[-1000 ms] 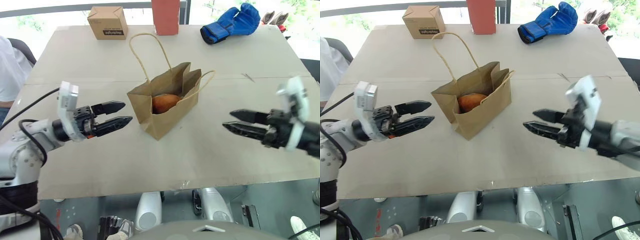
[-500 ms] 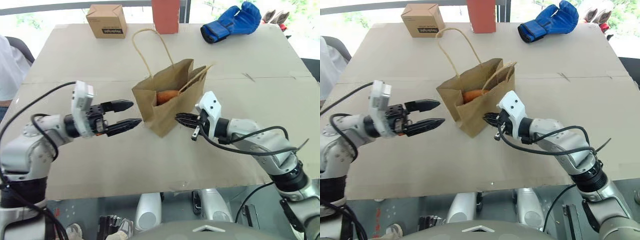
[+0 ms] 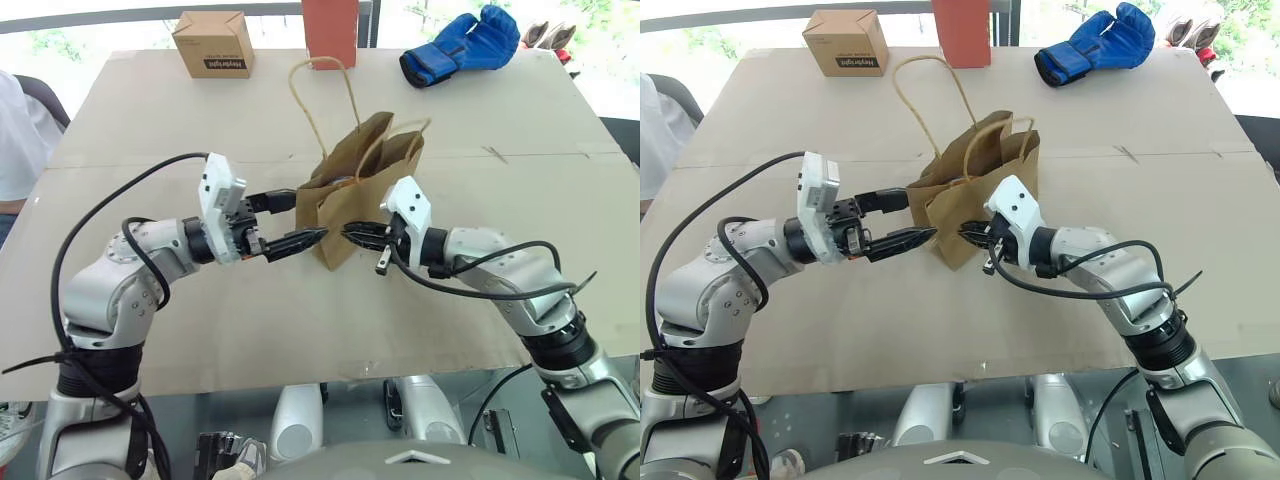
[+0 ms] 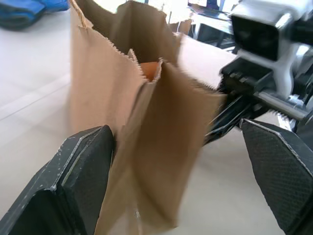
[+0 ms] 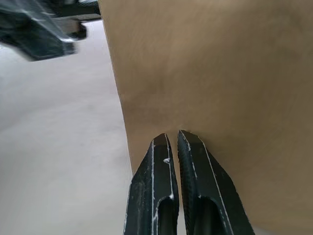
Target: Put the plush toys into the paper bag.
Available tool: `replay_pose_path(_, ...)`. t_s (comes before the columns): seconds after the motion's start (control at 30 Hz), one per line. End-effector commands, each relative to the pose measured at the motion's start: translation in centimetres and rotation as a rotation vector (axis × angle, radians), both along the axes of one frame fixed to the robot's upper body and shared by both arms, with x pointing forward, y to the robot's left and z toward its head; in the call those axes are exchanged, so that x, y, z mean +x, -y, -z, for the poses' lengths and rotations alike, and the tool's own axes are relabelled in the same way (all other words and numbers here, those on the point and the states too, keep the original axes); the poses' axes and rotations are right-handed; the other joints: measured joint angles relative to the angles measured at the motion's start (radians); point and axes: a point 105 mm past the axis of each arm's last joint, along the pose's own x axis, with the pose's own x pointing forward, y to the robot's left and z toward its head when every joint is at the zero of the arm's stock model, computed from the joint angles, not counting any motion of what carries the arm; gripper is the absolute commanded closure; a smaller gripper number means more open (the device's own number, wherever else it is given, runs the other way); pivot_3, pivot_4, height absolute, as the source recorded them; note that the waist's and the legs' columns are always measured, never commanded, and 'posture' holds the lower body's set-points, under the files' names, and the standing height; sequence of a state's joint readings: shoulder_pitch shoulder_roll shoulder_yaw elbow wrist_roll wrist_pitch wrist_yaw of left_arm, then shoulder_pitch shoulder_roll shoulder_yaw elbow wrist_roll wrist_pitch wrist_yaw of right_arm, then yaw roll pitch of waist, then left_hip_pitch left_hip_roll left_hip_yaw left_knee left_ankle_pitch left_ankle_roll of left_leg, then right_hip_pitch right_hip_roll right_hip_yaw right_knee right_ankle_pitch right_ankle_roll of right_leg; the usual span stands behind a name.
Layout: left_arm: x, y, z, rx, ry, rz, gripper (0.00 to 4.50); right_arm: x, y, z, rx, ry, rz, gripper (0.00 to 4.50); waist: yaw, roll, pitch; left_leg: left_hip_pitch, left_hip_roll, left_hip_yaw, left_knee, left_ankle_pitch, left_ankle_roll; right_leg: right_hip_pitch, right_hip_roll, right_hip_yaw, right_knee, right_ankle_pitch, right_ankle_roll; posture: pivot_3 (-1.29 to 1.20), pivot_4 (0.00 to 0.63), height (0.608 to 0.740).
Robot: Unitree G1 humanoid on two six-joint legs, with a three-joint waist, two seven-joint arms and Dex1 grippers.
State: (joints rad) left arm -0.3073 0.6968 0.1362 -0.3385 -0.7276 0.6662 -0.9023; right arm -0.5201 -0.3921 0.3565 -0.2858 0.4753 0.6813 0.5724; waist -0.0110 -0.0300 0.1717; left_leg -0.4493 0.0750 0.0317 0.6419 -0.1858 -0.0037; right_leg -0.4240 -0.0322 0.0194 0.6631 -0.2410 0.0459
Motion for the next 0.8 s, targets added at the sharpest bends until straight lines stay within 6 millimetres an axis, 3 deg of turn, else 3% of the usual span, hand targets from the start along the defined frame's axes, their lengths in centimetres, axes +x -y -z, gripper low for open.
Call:
replay_pose_path(0.03,-0.1,0.8,-0.1,0.026,0.058,-0.035,0.00,0.5,-0.6,-1.1,0.027,0.053,0.002,4.45,0.000,0.000,0.000,0.000,0.000,0.000,0.000,0.000,0.000,0.000,0.000,0.000,0.000,0.000,0.000,0.00,0.150,0.714)
replay_pose_path(0.33,3.2,2.3,1.3,-0.021,0.103,-0.322,0.00,0.7,-0.1,0.8,0.003,0.012,0.023,4.45,0.015,0.000,0.000,0.000,0.000,0.000,0.002,0.000,0.000,0.003,0.000,0.000,0.000,0.000,0.000,0.00,0.150,0.714)
replay_pose_path(0.47,3.3,3.2,1.5,-0.046,0.112,-0.339,1.30,0.3,0.2,0.7,0.011,0.016,0.029,4.50,0.015,0.000,0.000,0.001,0.000,-0.001,0.003,0.000,0.000,0.003,0.000,-0.001,0.000,0.000,0.000,0.00,0.150,0.714)
replay_pose_path(0.57,3.6,3.2,1.2,-0.077,0.133,-0.352,2.68,-0.6,1.0,0.0,0.020,0.065,0.030,4.50,0.020,0.000,0.000,0.001,0.000,-0.001,0.003,0.000,0.000,0.003,0.000,-0.001,0.000,0.000,0.000,0.00,0.150,0.714)
replay_pose_path(0.7,2.9,3.0,-0.6,-0.145,0.198,-0.208,4.23,-2.5,3.1,-1.9,0.031,0.211,0.034,4.50,0.025,0.000,0.000,0.000,-0.001,-0.001,0.003,0.000,0.000,0.003,0.000,-0.001,0.000,0.000,0.000,0.00,0.150,0.714)
replay_pose_path(0.73,2.7,2.8,-1.0,-0.156,0.199,-0.161,4.45,-3.0,3.6,-2.2,0.042,0.229,0.028,4.50,0.026,0.000,0.000,0.000,0.000,-0.001,0.003,0.000,0.000,0.003,0.000,-0.001,0.000,0.000,0.000,0.00,0.150,0.714)
replay_pose_path(0.8,2.4,2.0,-1.3,-0.110,0.231,-0.027,4.45,-4.3,5.8,-2.4,0.010,0.224,0.036,4.50,0.025,0.000,0.000,0.000,0.000,-0.002,0.004,0.000,0.000,0.003,0.000,-0.002,0.000,0.000,0.000,0.00,0.150,0.714)
